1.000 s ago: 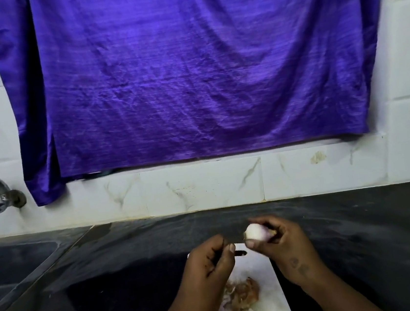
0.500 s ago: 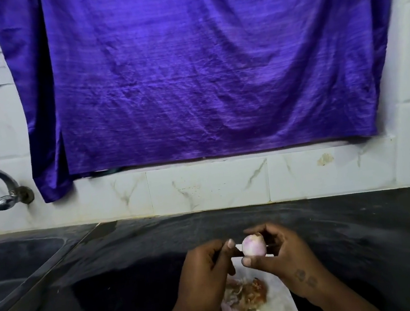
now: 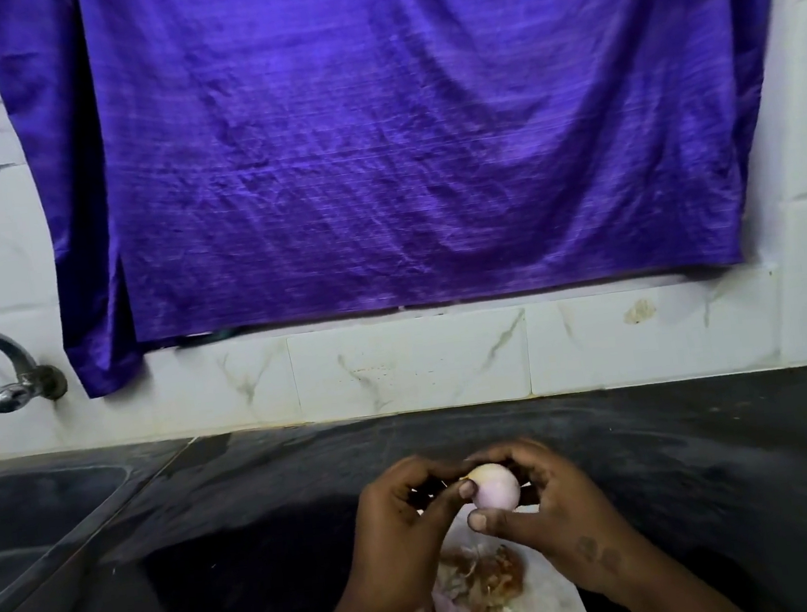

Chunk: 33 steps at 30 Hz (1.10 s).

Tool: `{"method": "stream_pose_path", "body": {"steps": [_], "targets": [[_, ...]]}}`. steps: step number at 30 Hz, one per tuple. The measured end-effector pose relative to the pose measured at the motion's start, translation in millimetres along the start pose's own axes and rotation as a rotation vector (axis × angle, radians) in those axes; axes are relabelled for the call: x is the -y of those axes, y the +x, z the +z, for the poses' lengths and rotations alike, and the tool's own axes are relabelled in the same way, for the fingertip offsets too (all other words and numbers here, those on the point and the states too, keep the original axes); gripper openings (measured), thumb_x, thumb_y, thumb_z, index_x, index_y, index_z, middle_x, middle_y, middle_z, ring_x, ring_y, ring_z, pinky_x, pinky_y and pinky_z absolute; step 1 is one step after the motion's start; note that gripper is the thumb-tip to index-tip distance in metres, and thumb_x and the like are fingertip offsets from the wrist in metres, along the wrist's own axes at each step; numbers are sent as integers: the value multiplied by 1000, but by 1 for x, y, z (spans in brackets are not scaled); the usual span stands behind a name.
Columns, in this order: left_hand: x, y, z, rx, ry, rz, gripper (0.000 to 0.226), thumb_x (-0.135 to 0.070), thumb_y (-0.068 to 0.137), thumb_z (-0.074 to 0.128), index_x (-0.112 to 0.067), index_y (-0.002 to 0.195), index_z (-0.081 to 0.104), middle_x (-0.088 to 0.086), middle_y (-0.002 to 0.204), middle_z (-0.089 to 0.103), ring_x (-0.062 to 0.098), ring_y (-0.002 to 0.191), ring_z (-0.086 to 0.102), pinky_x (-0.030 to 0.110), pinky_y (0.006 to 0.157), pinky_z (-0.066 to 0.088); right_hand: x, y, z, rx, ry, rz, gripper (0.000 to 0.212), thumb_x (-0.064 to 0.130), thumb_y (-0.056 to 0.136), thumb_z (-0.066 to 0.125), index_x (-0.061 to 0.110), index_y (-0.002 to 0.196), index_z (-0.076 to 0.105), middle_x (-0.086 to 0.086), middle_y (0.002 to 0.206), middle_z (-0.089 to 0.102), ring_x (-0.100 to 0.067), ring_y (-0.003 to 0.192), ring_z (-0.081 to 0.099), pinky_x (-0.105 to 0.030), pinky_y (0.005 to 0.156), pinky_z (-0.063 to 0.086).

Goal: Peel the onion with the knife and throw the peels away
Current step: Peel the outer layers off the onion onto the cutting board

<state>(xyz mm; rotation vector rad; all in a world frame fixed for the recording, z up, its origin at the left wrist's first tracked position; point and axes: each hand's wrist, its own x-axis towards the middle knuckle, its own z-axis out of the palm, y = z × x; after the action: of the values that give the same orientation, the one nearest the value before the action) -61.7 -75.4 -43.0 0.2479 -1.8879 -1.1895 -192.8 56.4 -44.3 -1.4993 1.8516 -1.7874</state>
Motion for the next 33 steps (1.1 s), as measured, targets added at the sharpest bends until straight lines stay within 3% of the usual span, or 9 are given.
{"method": "stream_pose_path", "body": {"steps": [5, 8, 10, 13, 16, 19, 25, 28, 33], "targets": [[-4, 2, 0, -43, -163, -84, 16, 3, 79, 83, -13, 80, 84, 11, 86, 83, 29, 85, 80, 49, 82, 63, 2, 1, 3, 28, 89, 63, 36, 27, 80, 85, 41, 111, 73, 10, 114, 76, -14, 100, 73, -36, 80, 62], [-6, 2, 0, -59, -221, -114, 14, 6, 79, 81, -8, 79, 83, 14, 84, 82, 27, 81, 80, 40, 74, 64, 4, 1, 5, 60, 218, 105, 34, 24, 80, 82, 37, 111, 74, 2, 111, 76, -22, 87, 74, -39, 74, 62], [-7, 0, 1, -69, -281, -144, 12, 8, 80, 79, -4, 82, 83, 17, 85, 81, 28, 79, 79, 32, 69, 62, 4, 2, 5, 48, 270, 102, 36, 19, 76, 83, 32, 108, 76, -1, 109, 77, -24, 91, 75, -38, 75, 62], [-10, -2, 2, -85, -368, -191, 13, 10, 81, 76, 0, 85, 82, 23, 88, 81, 38, 84, 79, 36, 72, 64, 2, 3, 7, 32, 324, 91, 38, 14, 71, 85, 28, 104, 77, -4, 108, 78, -27, 98, 75, -34, 78, 61], [-11, -1, 3, -114, -355, -196, 21, 11, 80, 77, -8, 78, 83, 19, 82, 81, 32, 78, 79, 35, 71, 64, 2, 3, 8, 15, 332, 85, 38, 13, 69, 87, 25, 104, 78, -9, 106, 78, -33, 97, 75, -32, 71, 60], [-12, -1, 4, -136, -367, -196, 24, 13, 81, 75, -9, 76, 82, 17, 85, 82, 28, 78, 80, 37, 72, 65, 3, 3, 9, 5, 341, 68, 37, 12, 69, 86, 27, 103, 78, -7, 106, 79, -26, 91, 76, -29, 67, 59], [-17, -3, 9, -184, -554, -276, 10, 9, 76, 75, -1, 75, 78, 18, 88, 82, 26, 80, 80, 35, 72, 66, 2, 3, 14, -52, 313, 0, 40, 4, 72, 86, 26, 105, 78, -7, 113, 78, -26, 104, 74, -38, 86, 61], [-17, -3, 10, -204, -628, -340, 8, -3, 67, 76, -8, 72, 81, 15, 82, 81, 21, 75, 79, 30, 68, 65, 1, 4, 17, -131, 224, -44, 43, 5, 71, 89, 29, 105, 78, -3, 113, 77, -23, 103, 74, -41, 86, 62], [-19, -1, 13, -231, -750, -412, 8, 2, 69, 72, -1, 74, 78, 15, 77, 78, 20, 69, 78, 25, 61, 64, 8, 4, 22, -186, 186, -124, 44, 5, 68, 90, 33, 101, 79, 2, 110, 77, -19, 101, 75, -40, 82, 63]]}}
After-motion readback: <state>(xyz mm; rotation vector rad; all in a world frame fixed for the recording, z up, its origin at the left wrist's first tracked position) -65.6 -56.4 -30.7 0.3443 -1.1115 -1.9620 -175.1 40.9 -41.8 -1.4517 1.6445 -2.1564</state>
